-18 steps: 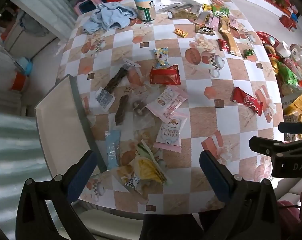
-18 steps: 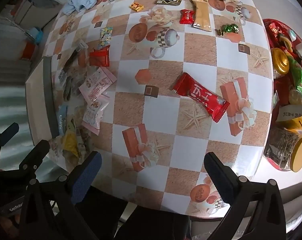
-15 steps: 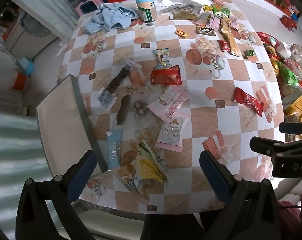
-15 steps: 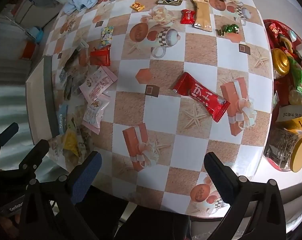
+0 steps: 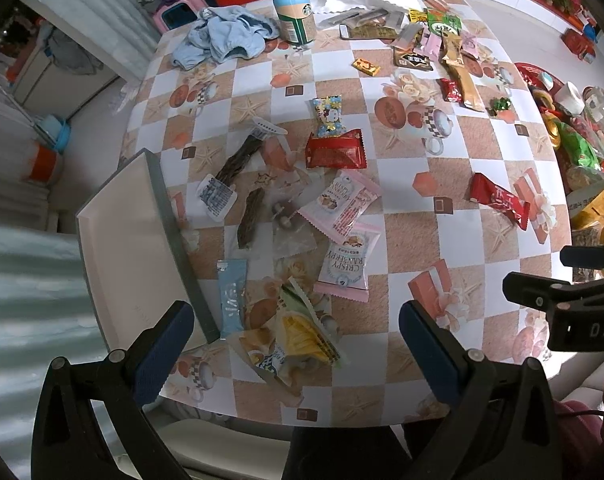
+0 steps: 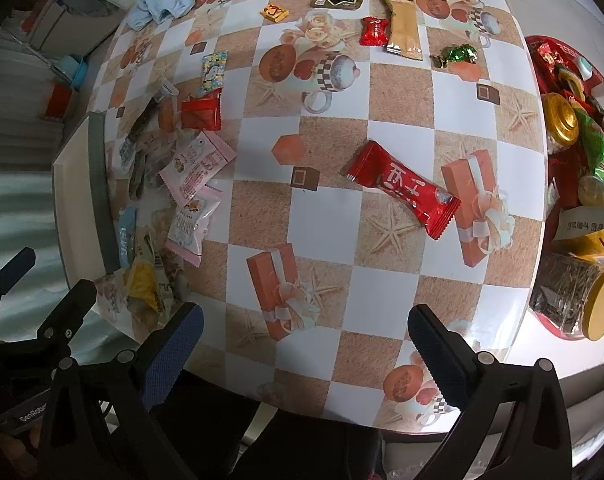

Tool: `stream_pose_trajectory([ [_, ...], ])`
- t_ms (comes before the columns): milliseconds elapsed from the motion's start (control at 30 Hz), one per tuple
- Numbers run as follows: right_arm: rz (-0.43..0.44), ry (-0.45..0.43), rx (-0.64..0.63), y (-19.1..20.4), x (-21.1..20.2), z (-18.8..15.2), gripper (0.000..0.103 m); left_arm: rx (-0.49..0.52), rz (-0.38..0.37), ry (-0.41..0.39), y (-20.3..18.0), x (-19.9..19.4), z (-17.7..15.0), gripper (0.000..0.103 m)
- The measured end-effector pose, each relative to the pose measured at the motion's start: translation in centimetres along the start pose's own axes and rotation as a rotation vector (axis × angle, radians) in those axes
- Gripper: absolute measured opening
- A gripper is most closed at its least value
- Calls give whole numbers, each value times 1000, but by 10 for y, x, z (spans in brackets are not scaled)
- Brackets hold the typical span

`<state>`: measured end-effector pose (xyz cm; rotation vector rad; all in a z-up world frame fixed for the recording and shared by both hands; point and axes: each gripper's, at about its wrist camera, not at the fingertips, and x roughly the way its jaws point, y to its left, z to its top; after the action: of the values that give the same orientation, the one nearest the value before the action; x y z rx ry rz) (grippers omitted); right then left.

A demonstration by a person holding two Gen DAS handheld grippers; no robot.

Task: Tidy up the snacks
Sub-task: 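Move the left tool to the jerky bag while the right tool approaches the pink Crispy Cranberry packet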

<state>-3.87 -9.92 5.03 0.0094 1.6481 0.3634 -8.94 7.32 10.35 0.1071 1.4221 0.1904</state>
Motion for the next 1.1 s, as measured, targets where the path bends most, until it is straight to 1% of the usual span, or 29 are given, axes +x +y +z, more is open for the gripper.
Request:
stream_pose_trajectory([
  [200,1,-7,20,-6,4,1,103,-37,20,-7,24,2,3,103],
  [333,12,16,63,-9,7,2,103,-56,37,-9,48,6,17,103],
  [433,-12,41,116,-13,15,1,103,-47,51,-18,63,9,32,103],
  [467,-58,77,150,-14,18,-1,103,-38,52,-19,69,12,39,103],
  [600,-62,84,198,-10,31,-5,103,14,51,-8,82,30,59,103],
  [667,-36,74,209,-6,39,-5,103,53,45,0,87,42,68,103],
  [800,-22,108,295,8,60,-9,103,133,23,23,95,69,80,103],
  [933,-30,111,365,20,71,-11,103,196,-5,41,100,95,89,103],
  [1000,-33,114,392,25,74,-8,103,221,-11,44,102,106,94,103],
  [1100,-27,111,444,34,79,-1,103,233,-34,47,104,119,102,103],
])
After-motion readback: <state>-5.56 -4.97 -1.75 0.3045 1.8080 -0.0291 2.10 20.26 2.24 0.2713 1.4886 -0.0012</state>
